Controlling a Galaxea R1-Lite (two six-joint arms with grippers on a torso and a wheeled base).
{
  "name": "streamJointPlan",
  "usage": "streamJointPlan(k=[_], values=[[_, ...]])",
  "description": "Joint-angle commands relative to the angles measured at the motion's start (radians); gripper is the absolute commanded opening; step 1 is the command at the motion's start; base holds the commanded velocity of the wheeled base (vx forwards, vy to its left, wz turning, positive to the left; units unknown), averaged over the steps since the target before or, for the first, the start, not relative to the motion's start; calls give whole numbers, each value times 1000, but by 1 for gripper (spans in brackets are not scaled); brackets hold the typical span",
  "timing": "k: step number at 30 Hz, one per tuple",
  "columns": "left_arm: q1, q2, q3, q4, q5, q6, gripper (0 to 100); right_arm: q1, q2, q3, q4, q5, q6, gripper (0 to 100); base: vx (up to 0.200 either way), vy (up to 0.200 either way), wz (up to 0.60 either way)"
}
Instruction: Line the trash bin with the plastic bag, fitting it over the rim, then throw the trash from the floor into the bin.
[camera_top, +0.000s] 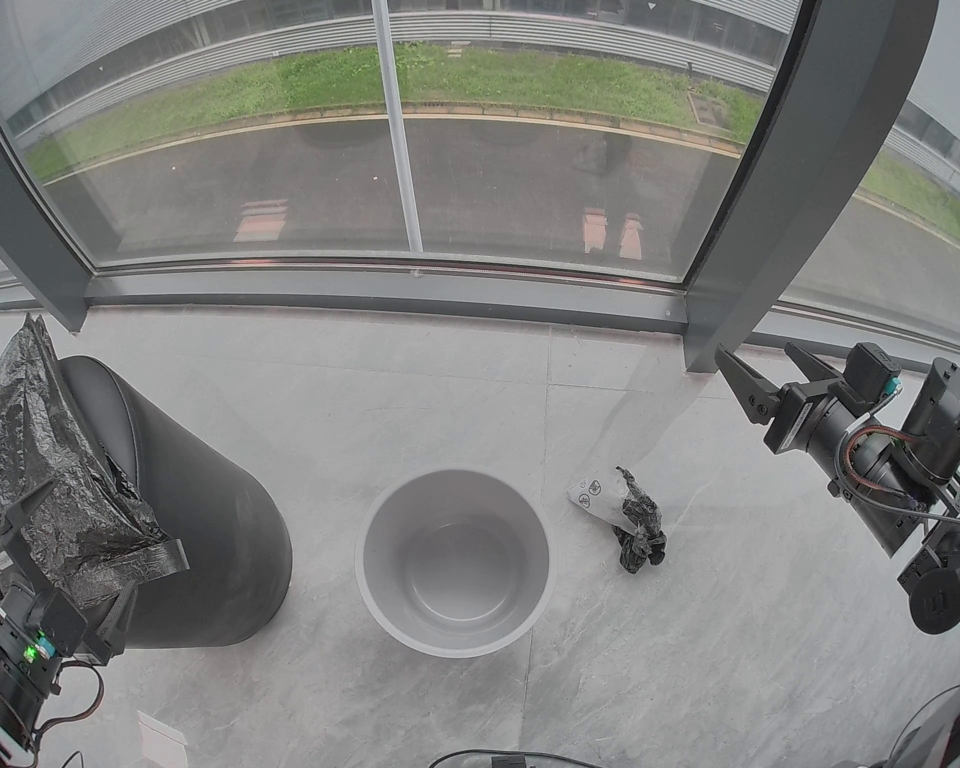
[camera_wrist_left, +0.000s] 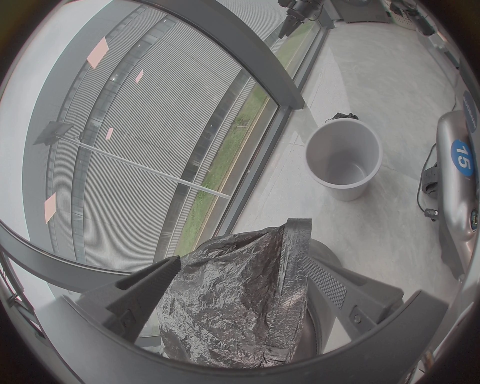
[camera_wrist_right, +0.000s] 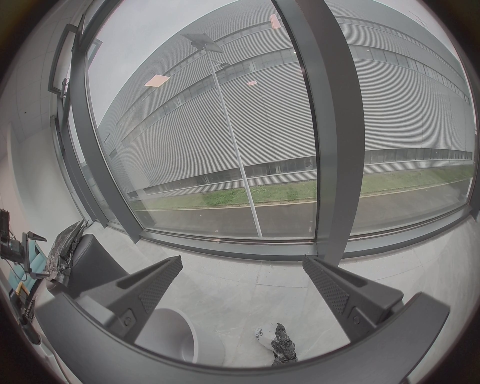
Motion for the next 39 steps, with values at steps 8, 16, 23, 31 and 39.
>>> streamJointPlan(k=[8, 16, 23, 31, 39], values=[[-26, 130, -5, -9, 23, -3, 100, -20, 11, -8, 0, 7, 0, 100, 0, 0, 0], [-9, 176, -5, -34, 27, -5, 100, -29, 30, -9, -2, 7, 1, 100, 0, 0, 0], [3, 252, -15, -139, 60, -18, 100, -29, 39, -12, -2, 7, 6, 100, 0, 0, 0], [31, 359, -14, -274, 70, -35, 100, -35, 39, -12, -3, 7, 6, 100, 0, 0, 0], [40, 371, -21, -278, 103, -35, 100, -46, 39, -14, -3, 8, 6, 100, 0, 0, 0]])
